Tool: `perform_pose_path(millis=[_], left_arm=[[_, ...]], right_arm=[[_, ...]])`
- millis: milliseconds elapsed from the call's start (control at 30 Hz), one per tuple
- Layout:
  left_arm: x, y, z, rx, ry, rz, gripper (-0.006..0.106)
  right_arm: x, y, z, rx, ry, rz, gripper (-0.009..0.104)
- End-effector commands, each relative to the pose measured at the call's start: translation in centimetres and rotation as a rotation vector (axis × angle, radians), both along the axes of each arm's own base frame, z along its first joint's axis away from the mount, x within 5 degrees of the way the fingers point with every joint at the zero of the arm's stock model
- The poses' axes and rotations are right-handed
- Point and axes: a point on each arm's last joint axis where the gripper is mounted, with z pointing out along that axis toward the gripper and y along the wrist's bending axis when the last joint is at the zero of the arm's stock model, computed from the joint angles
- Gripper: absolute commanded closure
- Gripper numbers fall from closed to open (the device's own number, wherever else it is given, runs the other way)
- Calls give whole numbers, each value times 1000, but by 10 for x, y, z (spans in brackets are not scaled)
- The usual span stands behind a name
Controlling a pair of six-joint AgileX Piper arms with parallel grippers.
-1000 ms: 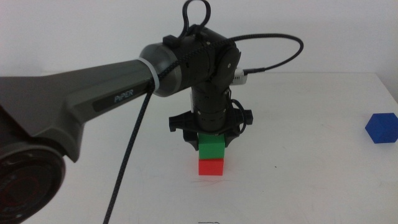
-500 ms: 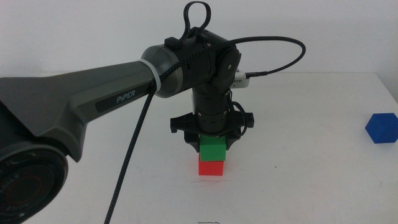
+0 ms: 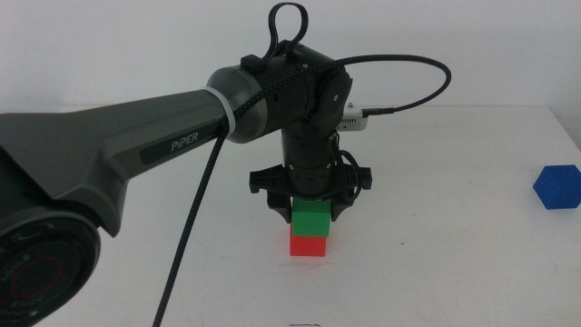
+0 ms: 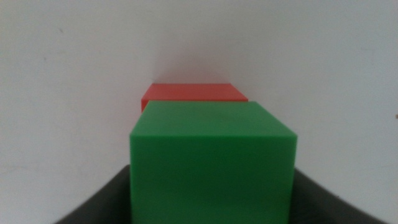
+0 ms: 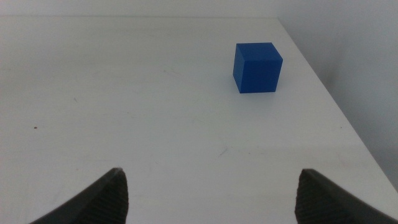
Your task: Stack red cubes first, then green, then blue cubes in a specific spot.
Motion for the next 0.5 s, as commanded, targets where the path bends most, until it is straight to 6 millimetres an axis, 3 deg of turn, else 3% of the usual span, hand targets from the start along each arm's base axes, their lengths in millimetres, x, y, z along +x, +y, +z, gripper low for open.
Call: perform_pose_path(millis=[0, 100, 467], left_arm=[[-2, 1, 28, -50, -62, -15, 22], [-2, 1, 28, -45, -66, -41, 7], [-6, 5, 46, -60, -102, -73, 7]], right_arm=[[0, 0, 14, -30, -111, 8, 15], [0, 0, 14, -30, -111, 8, 15], [0, 0, 14, -30, -111, 8, 15]])
